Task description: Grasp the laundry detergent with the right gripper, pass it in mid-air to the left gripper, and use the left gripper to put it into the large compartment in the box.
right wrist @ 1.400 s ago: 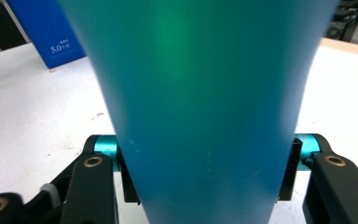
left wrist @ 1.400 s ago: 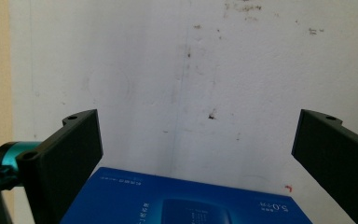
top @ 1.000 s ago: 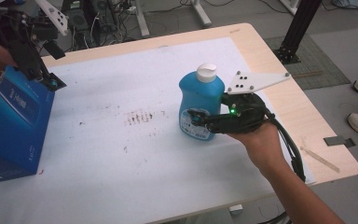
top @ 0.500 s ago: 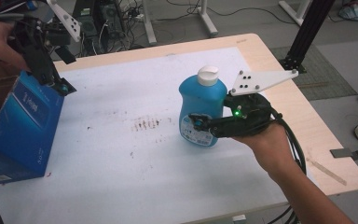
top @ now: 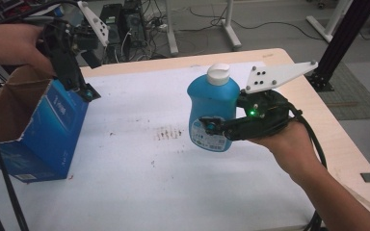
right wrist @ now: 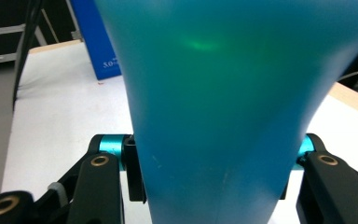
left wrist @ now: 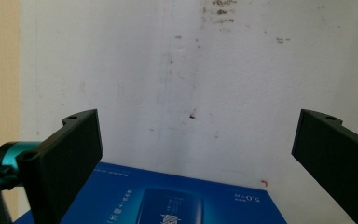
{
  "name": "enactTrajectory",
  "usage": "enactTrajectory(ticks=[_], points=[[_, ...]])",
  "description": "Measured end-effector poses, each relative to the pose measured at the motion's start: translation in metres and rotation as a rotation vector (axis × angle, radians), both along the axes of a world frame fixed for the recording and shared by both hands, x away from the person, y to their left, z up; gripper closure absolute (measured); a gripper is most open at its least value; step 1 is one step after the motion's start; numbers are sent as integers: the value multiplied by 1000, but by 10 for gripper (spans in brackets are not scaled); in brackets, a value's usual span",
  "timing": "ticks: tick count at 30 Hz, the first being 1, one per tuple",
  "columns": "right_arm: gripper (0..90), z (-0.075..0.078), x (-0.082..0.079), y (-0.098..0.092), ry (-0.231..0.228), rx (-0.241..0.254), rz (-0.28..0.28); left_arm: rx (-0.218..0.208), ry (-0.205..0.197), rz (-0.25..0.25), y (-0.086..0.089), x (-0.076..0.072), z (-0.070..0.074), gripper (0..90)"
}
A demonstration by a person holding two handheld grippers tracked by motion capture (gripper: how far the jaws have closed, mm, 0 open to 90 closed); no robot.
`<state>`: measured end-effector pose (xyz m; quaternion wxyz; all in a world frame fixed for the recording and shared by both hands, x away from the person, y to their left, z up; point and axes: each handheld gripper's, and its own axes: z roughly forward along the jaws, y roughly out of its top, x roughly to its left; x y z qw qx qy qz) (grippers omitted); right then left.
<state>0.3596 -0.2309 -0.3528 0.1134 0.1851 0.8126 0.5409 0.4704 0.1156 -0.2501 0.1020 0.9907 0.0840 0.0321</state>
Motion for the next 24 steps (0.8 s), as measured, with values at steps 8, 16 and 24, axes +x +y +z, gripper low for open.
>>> enactTrajectory(ticks=[8,16,24], points=[[464,12,14,17,-7,0,84,-9,13,1,-3,-16,11,17],[465,19,28,35,-8,12,161,-11,40,5,-9,-28,18,17],[465,16,40,48,2,14,236,-13,62,4,-18,-40,27,17]])
